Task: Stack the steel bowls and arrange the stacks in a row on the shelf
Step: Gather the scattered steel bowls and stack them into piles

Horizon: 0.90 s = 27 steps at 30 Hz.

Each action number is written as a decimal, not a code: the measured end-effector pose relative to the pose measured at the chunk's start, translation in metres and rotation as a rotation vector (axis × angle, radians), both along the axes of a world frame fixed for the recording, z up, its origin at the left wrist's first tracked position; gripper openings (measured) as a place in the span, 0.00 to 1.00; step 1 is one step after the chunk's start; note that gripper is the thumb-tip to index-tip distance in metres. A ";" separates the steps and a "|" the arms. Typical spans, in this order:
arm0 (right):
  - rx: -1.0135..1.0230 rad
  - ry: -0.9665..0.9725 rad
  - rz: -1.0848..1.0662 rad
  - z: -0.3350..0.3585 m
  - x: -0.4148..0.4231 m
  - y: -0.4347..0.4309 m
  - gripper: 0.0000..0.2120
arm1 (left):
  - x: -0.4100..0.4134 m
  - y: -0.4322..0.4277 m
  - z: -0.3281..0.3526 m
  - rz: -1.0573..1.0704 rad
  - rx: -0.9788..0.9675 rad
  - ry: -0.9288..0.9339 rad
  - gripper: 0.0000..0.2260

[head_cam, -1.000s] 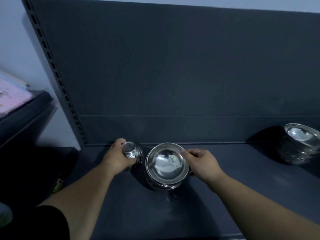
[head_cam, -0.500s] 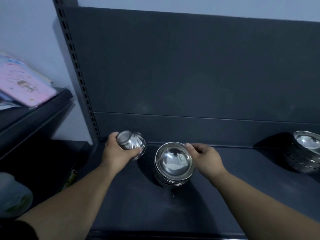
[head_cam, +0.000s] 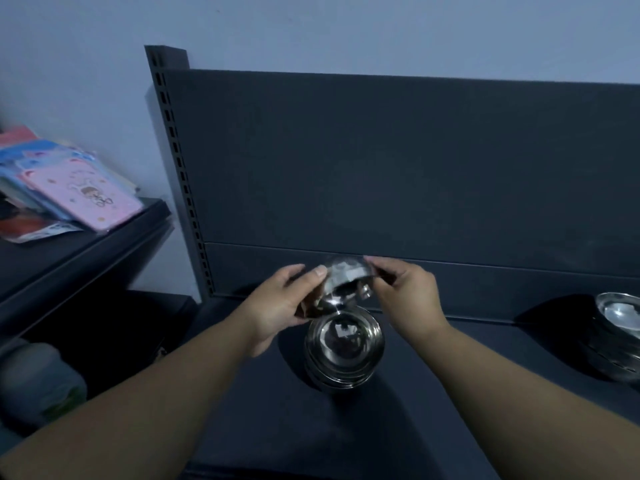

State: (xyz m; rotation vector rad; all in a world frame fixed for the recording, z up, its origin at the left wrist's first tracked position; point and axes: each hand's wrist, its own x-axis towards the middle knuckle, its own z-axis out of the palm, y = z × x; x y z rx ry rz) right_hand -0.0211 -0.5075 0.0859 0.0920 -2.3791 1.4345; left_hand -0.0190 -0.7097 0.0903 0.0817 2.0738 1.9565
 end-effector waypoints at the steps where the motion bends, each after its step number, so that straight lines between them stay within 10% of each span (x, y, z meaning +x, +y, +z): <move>1: 0.051 -0.018 -0.016 0.001 -0.001 0.003 0.09 | 0.002 0.000 -0.003 0.012 -0.008 0.028 0.39; 6: 0.206 -0.277 -0.076 -0.013 -0.002 0.015 0.09 | 0.010 0.006 -0.032 0.126 -0.326 0.251 0.15; 12: 0.134 -0.496 -0.097 -0.033 0.006 0.017 0.14 | 0.006 0.012 -0.062 0.100 -0.718 0.294 0.18; 27: -0.071 -0.496 -0.145 -0.064 0.021 0.018 0.17 | 0.018 0.006 -0.080 0.106 -0.346 0.082 0.21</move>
